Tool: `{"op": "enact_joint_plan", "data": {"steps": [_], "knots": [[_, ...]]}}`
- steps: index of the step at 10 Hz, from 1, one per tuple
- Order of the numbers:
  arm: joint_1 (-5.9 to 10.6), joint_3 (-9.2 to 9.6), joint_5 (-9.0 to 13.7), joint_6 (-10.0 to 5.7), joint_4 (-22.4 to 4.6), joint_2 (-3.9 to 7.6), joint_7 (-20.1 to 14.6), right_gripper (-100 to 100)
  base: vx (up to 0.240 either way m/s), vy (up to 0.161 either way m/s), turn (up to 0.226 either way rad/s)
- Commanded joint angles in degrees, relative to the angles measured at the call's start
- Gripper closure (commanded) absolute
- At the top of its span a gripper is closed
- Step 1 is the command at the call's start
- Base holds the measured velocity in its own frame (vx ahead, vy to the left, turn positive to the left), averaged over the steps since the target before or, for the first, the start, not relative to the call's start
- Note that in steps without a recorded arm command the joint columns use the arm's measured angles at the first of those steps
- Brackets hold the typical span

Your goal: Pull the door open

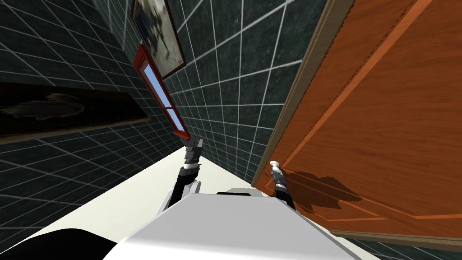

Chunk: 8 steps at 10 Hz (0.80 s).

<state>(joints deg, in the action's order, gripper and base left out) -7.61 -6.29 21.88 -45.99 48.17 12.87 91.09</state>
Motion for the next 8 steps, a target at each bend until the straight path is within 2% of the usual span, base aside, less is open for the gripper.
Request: {"op": "enact_joint_plan", "data": {"steps": [1,4,8], "knots": [[-0.03,0.15,-0.04,0.05,0.01,-0.17,0.0,100,-0.024,0.004,0.015],[-0.03,0.15,-0.04,0.05,0.01,-0.17,0.0,100,-0.007,0.002,0.0],[0.71,1.36,1.07,-0.22,-1.2,0.05,-5.72,100,-0.02,-0.006,0.007]]}}
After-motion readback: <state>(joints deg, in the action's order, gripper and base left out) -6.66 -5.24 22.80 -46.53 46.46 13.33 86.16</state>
